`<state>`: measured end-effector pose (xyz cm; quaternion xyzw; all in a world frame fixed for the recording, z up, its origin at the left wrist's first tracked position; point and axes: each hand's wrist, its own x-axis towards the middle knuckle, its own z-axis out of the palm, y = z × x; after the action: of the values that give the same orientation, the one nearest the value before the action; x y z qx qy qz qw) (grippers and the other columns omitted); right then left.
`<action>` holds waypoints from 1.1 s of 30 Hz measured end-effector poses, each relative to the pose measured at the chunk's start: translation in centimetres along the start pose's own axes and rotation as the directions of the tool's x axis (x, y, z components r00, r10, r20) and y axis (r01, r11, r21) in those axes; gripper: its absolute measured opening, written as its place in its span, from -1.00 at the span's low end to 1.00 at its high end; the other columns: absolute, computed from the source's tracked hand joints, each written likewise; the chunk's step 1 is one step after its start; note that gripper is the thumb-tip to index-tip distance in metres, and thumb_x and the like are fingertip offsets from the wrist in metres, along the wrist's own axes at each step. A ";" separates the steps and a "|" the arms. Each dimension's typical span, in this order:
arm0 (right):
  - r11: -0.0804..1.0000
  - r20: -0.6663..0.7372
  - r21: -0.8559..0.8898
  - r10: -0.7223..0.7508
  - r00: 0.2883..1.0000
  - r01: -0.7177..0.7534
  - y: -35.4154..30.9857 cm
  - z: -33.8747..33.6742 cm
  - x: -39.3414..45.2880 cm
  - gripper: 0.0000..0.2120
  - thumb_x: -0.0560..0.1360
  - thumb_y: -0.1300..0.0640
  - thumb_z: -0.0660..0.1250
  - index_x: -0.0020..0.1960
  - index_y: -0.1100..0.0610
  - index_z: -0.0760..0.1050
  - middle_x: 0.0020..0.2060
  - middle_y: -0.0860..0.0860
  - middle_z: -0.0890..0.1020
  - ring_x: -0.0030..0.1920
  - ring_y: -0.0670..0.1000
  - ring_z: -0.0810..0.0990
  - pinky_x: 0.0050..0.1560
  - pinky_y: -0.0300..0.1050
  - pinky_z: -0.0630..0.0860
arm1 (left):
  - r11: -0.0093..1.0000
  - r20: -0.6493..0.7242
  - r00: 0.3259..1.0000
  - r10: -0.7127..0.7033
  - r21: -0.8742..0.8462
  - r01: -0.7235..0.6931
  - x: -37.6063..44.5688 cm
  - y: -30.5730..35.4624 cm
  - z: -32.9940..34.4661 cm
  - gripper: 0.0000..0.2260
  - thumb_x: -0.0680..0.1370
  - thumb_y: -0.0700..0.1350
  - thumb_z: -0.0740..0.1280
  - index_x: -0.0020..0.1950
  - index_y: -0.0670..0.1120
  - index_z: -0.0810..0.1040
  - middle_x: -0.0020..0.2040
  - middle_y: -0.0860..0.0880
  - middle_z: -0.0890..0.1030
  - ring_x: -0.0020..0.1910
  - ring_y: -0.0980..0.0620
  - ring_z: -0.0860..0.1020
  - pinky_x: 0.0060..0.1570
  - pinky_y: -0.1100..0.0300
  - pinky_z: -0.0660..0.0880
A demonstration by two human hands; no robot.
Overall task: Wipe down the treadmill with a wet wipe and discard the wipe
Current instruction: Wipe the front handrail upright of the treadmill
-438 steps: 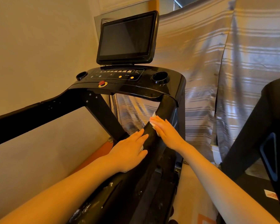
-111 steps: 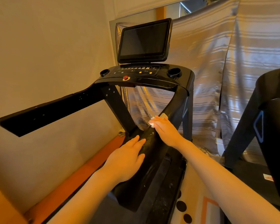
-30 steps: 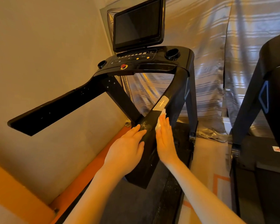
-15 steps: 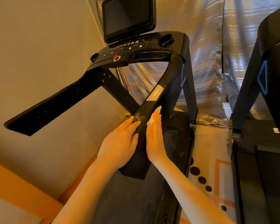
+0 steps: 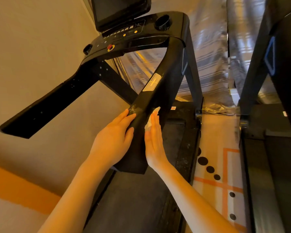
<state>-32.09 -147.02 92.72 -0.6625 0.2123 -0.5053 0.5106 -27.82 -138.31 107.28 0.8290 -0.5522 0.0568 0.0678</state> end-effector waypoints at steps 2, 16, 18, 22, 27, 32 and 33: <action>0.999 -0.017 0.027 0.046 0.999 -0.045 1.2 -0.1 0.5 -0.49 0.65 -0.20 -0.11 0.47 -0.44 -0.32 0.53 -0.38 -0.21 0.56 -0.22 -0.18 0.57 0.19 -0.13 | 1.000 0.003 1.000 0.002 0.002 -0.002 0.0 0.0 0.0 -0.57 0.68 0.02 0.09 0.56 0.15 0.16 0.59 0.16 0.09 0.52 0.09 0.21 0.39 0.18 0.25; 0.968 -0.023 0.109 0.230 0.973 -0.226 3.5 -0.9 1.6 -0.35 0.45 -0.54 -0.15 0.47 -0.45 -0.30 0.56 -0.30 -0.12 0.57 -0.15 -0.11 0.57 0.21 -0.09 | 1.000 0.009 1.000 -0.014 0.009 0.014 -0.1 0.3 -0.1 -0.57 0.68 -0.01 0.10 0.56 0.14 0.16 0.58 0.15 0.10 0.51 0.06 0.24 0.39 0.17 0.26; 0.941 -0.056 0.167 0.306 0.950 -0.294 4.3 -1.4 3.0 -0.08 0.37 -0.62 -0.13 0.58 -0.20 -0.23 0.60 -0.15 -0.05 0.59 -0.08 -0.05 0.57 0.20 -0.04 | 1.000 0.012 1.000 -0.013 0.006 0.013 -0.1 0.3 -0.1 -0.57 0.68 -0.01 0.10 0.56 0.14 0.17 0.58 0.15 0.10 0.51 0.06 0.24 0.39 0.17 0.25; 0.910 -0.053 0.200 0.381 0.923 -0.364 4.0 -1.7 3.7 0.12 0.27 -0.68 -0.07 0.62 -0.03 -0.16 0.60 -0.06 0.02 0.59 0.00 0.00 0.56 0.20 -0.01 | 1.000 0.014 1.000 -0.014 -0.002 0.014 -0.1 0.3 -0.2 -0.57 0.68 -0.01 0.10 0.56 0.13 0.18 0.58 0.15 0.11 0.51 0.06 0.23 0.39 0.17 0.25; 0.927 -0.065 0.273 0.286 0.956 -0.259 3.0 -0.3 -2.7 -0.10 0.40 -0.58 -0.02 0.59 -0.14 -0.09 0.59 -0.15 0.02 0.58 -0.08 0.00 0.57 0.17 -0.01 | 1.000 -0.002 1.000 -0.014 -0.011 0.014 0.2 0.2 0.1 -0.57 0.67 -0.01 0.12 0.55 0.14 0.18 0.57 0.16 0.12 0.50 0.07 0.25 0.37 0.18 0.27; 0.852 -0.088 0.401 0.402 0.911 -0.337 3.0 -0.5 -2.6 -0.57 0.46 -0.47 0.11 0.31 -0.56 0.15 0.55 -0.12 0.21 0.56 -0.01 0.16 0.55 0.08 0.13 | 1.000 0.001 1.000 -0.019 0.006 0.018 0.1 0.2 0.0 -0.57 0.67 0.00 0.11 0.56 0.14 0.17 0.58 0.15 0.12 0.51 0.07 0.23 0.39 0.18 0.26; 0.847 -0.101 0.422 0.398 0.912 -0.323 2.7 -0.9 -1.7 -0.58 0.55 -0.35 0.13 0.39 -0.46 0.17 0.53 -0.13 0.23 0.55 -0.01 0.18 0.51 -0.07 0.20 | 1.000 0.002 1.000 -0.017 0.006 0.017 0.1 0.3 0.0 -0.57 0.68 0.00 0.11 0.56 0.14 0.17 0.58 0.15 0.12 0.51 0.07 0.23 0.39 0.18 0.25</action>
<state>-32.91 -147.11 89.54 -0.4435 0.2731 -0.4915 0.6980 -28.04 -138.46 107.33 0.8339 -0.5451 0.0571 0.0654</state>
